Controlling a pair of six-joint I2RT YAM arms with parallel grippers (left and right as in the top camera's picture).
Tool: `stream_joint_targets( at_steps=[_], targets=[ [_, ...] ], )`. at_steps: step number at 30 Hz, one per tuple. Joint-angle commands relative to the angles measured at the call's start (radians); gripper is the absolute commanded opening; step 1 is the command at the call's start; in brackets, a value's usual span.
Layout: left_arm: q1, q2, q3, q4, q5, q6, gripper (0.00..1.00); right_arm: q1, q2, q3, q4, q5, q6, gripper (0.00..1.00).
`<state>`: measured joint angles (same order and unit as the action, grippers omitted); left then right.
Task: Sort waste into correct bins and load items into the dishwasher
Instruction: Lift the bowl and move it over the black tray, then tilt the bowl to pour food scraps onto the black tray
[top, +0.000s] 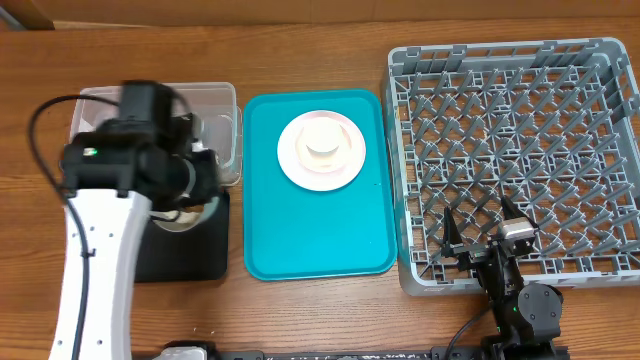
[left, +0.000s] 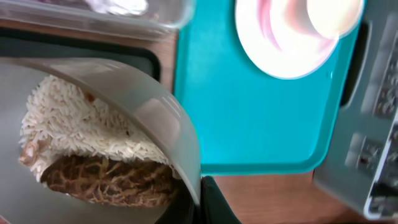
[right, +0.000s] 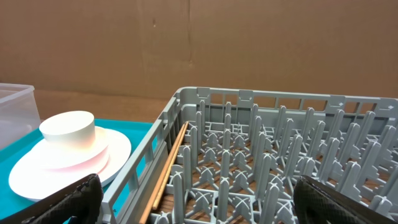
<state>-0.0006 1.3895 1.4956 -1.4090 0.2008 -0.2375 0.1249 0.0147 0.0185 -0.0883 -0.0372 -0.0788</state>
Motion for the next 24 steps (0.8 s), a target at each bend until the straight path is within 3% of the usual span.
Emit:
stream_joint_targets(
  at_steps=[1,10,15,24],
  targets=[
    [0.100,-0.011,-0.058,0.025,0.123,0.084,0.04,-0.003,-0.011,-0.010,0.007,-0.002,0.000,1.00],
    [0.329,-0.011,-0.286,0.202,0.354,0.122,0.04,-0.003,-0.011,-0.010,0.007,-0.002,0.000,1.00],
    [0.471,-0.011,-0.353,0.240,0.523,0.185,0.04,-0.003,-0.011,-0.010,0.007,-0.002,0.000,1.00],
    [0.723,-0.011,-0.457,0.353,0.740,0.190,0.04,-0.003,-0.011,-0.010,0.007,-0.002,0.000,1.00]
  ],
)
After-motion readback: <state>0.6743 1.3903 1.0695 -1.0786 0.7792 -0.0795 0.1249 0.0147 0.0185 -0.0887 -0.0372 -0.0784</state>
